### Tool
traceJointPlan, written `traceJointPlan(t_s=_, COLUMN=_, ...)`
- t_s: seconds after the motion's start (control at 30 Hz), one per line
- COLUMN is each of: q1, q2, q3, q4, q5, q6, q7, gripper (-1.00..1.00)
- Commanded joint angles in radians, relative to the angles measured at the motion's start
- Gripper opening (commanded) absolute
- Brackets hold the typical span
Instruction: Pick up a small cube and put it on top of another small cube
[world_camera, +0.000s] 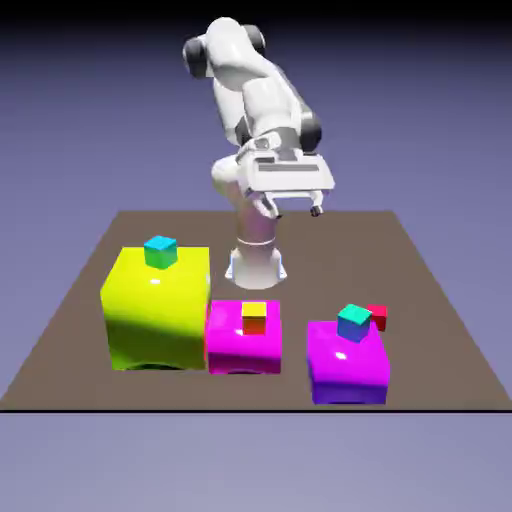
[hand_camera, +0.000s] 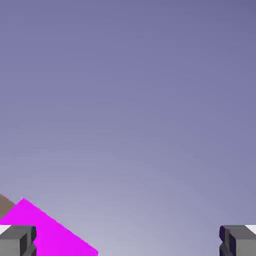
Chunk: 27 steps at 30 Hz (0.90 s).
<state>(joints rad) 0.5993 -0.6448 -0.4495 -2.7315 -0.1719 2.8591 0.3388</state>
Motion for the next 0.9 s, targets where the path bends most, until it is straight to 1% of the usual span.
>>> traceJointPlan(t_s=0.0, q1=0.036, q2=-0.005, q3=-0.028, q4=0.005, q5=-0.011, q6=-0.011, q7=-0.025, gripper=0.0)
traceJointPlan(t_s=0.87, q1=0.979, q2=-0.125, q3=-0.749, q4=0.131, q5=-0.286, q6=-0.296, q7=-0.67, gripper=0.0)
